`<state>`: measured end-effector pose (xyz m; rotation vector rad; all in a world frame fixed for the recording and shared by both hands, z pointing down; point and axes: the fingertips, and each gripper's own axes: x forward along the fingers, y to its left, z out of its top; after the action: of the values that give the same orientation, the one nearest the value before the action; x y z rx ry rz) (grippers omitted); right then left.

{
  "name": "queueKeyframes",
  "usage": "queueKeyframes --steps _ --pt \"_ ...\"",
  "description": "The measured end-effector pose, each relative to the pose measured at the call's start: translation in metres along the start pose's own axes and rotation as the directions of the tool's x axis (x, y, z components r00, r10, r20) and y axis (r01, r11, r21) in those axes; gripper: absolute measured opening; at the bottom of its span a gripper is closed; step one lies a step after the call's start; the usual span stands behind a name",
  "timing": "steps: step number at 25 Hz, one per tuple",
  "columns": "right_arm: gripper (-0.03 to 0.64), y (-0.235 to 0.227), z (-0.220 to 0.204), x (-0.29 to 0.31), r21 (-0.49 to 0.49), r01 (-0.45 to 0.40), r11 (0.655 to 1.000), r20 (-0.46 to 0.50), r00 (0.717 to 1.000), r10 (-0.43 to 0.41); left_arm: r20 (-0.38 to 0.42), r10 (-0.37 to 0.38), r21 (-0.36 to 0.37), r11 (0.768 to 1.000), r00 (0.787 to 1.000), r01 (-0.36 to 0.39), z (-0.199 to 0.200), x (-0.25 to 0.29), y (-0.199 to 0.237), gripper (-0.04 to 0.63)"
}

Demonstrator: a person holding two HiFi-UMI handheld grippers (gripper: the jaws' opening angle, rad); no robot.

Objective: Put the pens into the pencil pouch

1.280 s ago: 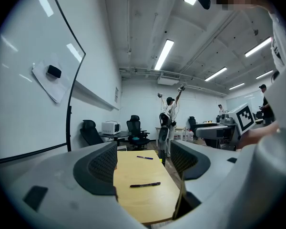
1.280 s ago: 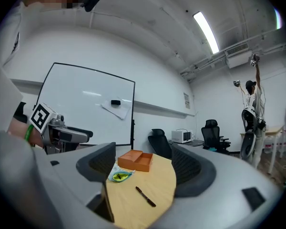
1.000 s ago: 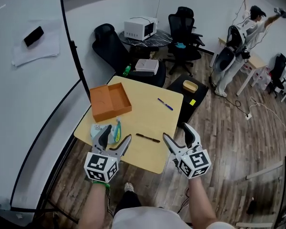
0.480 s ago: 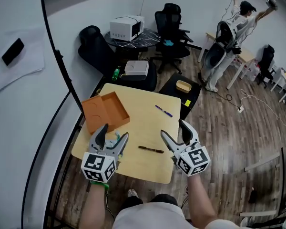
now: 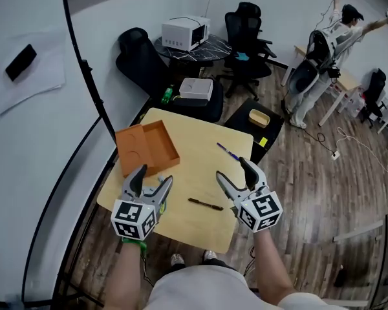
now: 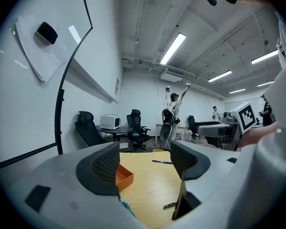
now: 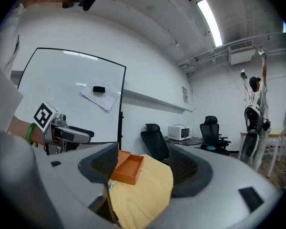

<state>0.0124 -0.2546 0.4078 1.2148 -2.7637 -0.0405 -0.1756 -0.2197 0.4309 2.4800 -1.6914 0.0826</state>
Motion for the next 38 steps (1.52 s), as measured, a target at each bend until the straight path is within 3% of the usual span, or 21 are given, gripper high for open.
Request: queueKeyframes --steps 5,10,13,18,25,33,38 --pt "0.303 -0.002 -0.026 0.01 -0.008 -0.057 0.998 -0.06 0.997 0.057 -0.029 0.026 -0.007 1.0 0.999 -0.027 -0.017 0.006 -0.002 0.322" --pt "0.296 0.004 -0.081 0.019 -0.028 -0.117 0.993 -0.2 0.974 0.11 -0.056 0.035 -0.019 0.999 0.998 -0.036 -0.036 0.007 -0.003 0.322" --pt "0.287 0.011 -0.128 0.017 -0.024 -0.165 0.986 -0.316 0.937 0.149 -0.082 0.037 -0.034 0.999 0.996 -0.04 -0.051 0.006 -0.005 0.322" --pt "0.27 0.021 -0.205 0.004 0.003 -0.231 0.973 -0.49 0.848 0.203 -0.127 0.032 -0.056 0.998 0.991 -0.04 -0.072 0.004 -0.01 0.322" --pt "0.215 0.034 -0.267 -0.013 0.019 -0.316 0.948 -0.641 0.724 0.254 -0.171 0.031 -0.087 0.995 0.985 -0.047 -0.092 -0.002 -0.016 0.322" --pt "0.128 0.037 -0.291 -0.021 -0.017 -0.375 0.927 -0.712 0.655 0.252 -0.197 0.052 -0.11 0.991 0.979 -0.074 -0.106 -0.011 -0.012 0.322" --pt "0.065 0.042 -0.294 -0.023 -0.004 -0.39 0.921 -0.717 0.643 0.269 -0.2 0.066 -0.117 0.989 0.977 -0.091 -0.108 -0.014 -0.007 0.322"
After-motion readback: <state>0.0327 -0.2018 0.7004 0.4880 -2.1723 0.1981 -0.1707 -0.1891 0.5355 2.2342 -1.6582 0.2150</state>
